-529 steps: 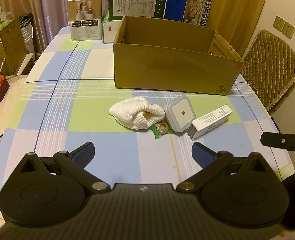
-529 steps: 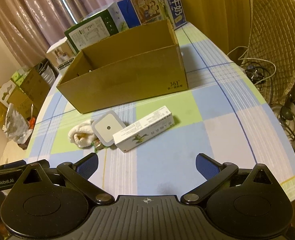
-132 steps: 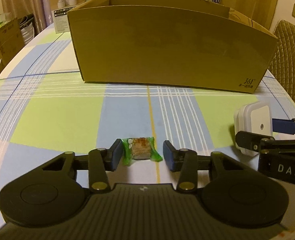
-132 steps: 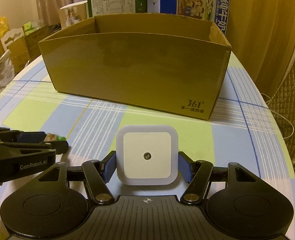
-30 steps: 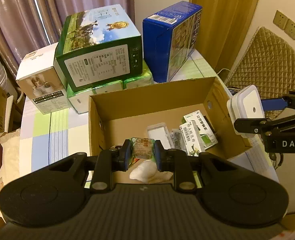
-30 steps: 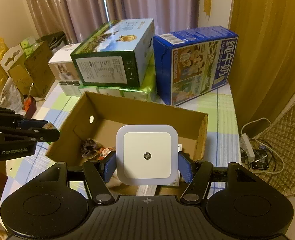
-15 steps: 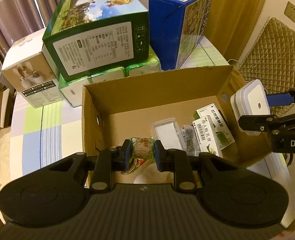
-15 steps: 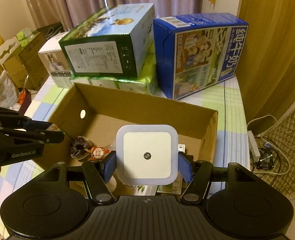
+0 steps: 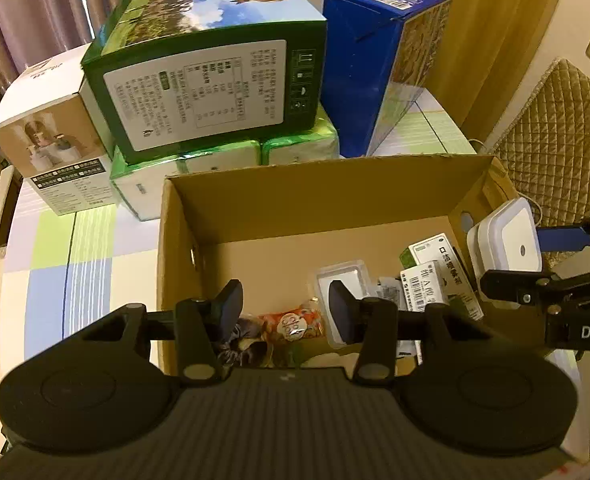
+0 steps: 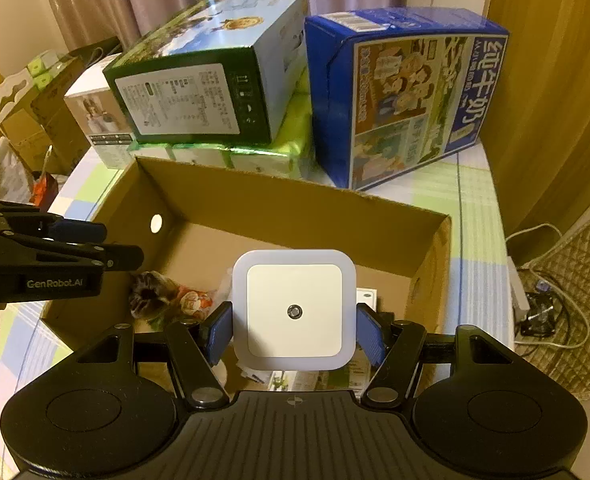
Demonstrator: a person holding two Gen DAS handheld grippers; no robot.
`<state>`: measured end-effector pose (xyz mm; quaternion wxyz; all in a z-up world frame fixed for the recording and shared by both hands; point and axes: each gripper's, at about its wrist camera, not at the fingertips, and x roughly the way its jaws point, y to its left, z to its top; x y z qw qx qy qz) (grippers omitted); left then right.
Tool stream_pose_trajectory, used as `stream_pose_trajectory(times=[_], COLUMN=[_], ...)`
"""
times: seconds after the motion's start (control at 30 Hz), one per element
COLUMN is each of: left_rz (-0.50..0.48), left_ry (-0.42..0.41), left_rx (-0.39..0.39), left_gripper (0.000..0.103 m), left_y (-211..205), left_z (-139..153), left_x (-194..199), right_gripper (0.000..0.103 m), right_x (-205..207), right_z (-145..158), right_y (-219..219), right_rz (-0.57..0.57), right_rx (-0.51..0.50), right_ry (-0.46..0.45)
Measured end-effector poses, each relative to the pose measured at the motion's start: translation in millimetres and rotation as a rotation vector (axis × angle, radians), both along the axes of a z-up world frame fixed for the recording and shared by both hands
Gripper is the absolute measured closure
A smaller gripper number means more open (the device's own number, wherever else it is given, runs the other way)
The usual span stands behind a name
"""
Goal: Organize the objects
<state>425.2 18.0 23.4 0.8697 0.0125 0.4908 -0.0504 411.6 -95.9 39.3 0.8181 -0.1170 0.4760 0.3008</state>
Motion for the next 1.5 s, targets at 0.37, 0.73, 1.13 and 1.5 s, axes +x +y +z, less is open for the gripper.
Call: stream_pose_trajectory(times=[0.37,0.73,1.13,1.5], left_rz=[0.015,0.039,0.088,0.166], left_ry=[-0.008,-0.058,-0.158,-0.119], left_rx=[-0.014,-0.049,-0.143,-0.136], left_gripper=[0.046,0.012,0.001,0.001], left_y=[18,23,14,-5], left_z=[-3,18,55,49], left_x=[-18,-70,-186,-274], right_gripper=[0.040,0.019,0.002,0.002], right_x=[-4,-42,-142,-219], right_z=[-3,21,42,47], right_y=[7,-23,-78,-133], right_rz=[-0.005,-0.040,-0.081,-0.173], right_rx=[0.103,0.063,0.043,0.106], right_ry=[0.016,-0.047,-0.119,-0.089])
